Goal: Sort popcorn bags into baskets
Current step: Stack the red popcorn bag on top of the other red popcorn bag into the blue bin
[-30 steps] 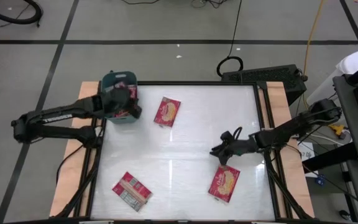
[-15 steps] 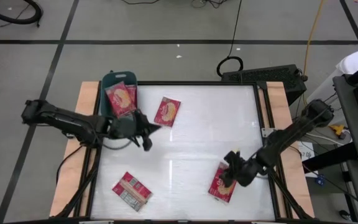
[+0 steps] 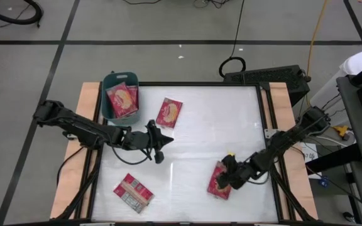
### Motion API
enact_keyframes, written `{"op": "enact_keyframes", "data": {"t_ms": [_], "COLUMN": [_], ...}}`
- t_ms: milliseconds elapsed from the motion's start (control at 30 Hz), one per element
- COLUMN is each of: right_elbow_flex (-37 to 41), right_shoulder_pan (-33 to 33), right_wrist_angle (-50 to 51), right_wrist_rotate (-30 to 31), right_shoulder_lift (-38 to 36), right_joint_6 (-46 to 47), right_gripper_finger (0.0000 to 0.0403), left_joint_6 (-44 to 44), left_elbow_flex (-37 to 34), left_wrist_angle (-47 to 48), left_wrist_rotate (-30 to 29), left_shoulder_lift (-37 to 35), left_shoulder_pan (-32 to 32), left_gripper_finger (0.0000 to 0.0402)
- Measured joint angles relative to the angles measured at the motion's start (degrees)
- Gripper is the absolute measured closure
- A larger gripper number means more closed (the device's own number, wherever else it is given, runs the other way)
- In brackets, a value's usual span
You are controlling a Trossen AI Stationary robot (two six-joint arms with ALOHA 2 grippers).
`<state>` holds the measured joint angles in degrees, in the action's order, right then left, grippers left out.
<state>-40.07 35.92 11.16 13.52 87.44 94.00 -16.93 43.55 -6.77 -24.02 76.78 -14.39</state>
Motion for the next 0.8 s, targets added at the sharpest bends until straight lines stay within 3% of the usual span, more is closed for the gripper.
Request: {"op": "enact_keyframes", "data": {"t_ms": [300, 400, 600, 800], "right_elbow_flex": [0.5, 0.4, 0.4, 0.4], "right_shoulder_pan": [-11.2, -12.8, -9.9, -5.9], "right_wrist_angle": [-7.6, -9.4, -2.4, 10.2], "right_wrist_rotate": [1.7, 1.7, 1.9, 3.0], "right_shoulder_lift": [-0.6, -3.1, -8.1, -8.8], "right_joint_6": [-19.1, -21.7, -18.1, -7.3], "right_gripper_finger": [0.0271, 0.0271, 0.0271, 0.0271], "left_joint_6": [-1.3, -2.7, -8.5, -12.1], "left_elbow_flex": [0.0, 0.0, 0.0, 0.1], "left_wrist_angle": [-5.5, -6.4, -13.3, -22.5], "left_wrist_rotate": [1.6, 2.0, 3.4, 9.3], "left_shoulder_lift": [4.7, 6.4, 12.3, 19.5], "left_shoulder_pan": [0.0, 0.0, 0.3, 0.4], "left_gripper_finger": [0.0396, 0.0396, 0.0381, 0.0313]}}
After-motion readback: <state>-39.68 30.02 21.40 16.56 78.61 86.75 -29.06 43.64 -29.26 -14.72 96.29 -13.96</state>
